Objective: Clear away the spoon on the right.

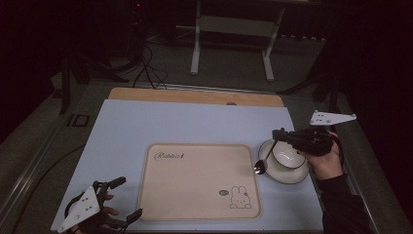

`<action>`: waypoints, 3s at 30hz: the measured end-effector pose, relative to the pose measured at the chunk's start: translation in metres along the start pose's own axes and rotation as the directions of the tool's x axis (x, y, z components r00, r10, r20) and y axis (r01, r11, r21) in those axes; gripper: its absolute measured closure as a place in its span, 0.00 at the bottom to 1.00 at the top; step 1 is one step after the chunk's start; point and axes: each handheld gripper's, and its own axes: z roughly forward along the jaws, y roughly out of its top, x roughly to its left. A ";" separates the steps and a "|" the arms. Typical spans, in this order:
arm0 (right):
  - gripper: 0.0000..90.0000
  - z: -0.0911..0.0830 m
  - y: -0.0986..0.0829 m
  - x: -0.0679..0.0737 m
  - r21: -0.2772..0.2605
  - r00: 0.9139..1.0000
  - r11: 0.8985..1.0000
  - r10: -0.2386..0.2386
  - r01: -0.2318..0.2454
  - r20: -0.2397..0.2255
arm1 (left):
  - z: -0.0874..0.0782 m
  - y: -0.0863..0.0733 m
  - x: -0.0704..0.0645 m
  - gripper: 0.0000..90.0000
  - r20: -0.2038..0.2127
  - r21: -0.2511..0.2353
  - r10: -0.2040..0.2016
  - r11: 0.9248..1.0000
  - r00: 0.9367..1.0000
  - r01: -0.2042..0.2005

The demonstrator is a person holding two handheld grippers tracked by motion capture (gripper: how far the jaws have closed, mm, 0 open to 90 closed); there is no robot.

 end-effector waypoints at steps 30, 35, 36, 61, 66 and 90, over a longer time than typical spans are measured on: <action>1.00 0.085 -0.021 0.036 0.093 0.938 0.991 -0.058 0.095 -0.343 | 0.000 0.000 0.000 0.00 0.009 0.002 0.006 1.000 1.000 -0.006; 1.00 0.100 -0.028 0.041 0.123 0.923 0.988 -0.043 0.097 -0.382 | 0.000 0.000 0.000 0.00 0.010 -0.001 0.004 1.000 1.000 -0.004; 1.00 0.103 -0.029 0.042 0.128 0.919 0.987 -0.041 0.099 -0.391 | 0.000 0.000 0.000 0.00 0.010 0.000 0.004 1.000 1.000 -0.004; 0.96 0.137 -0.043 0.038 0.164 0.919 0.982 -0.025 0.097 -0.393 | -0.001 0.000 -0.001 0.00 0.018 -0.002 0.006 1.000 1.000 -0.005; 0.91 0.141 -0.046 0.033 0.168 0.932 0.982 -0.016 0.083 -0.363 | 0.000 0.000 -0.001 0.00 0.020 -0.003 0.005 1.000 1.000 -0.005; 0.82 0.168 -0.066 0.015 0.179 0.964 0.984 0.047 0.000 -0.260 | -0.001 0.000 -0.001 0.00 0.023 -0.002 0.005 1.000 1.000 -0.005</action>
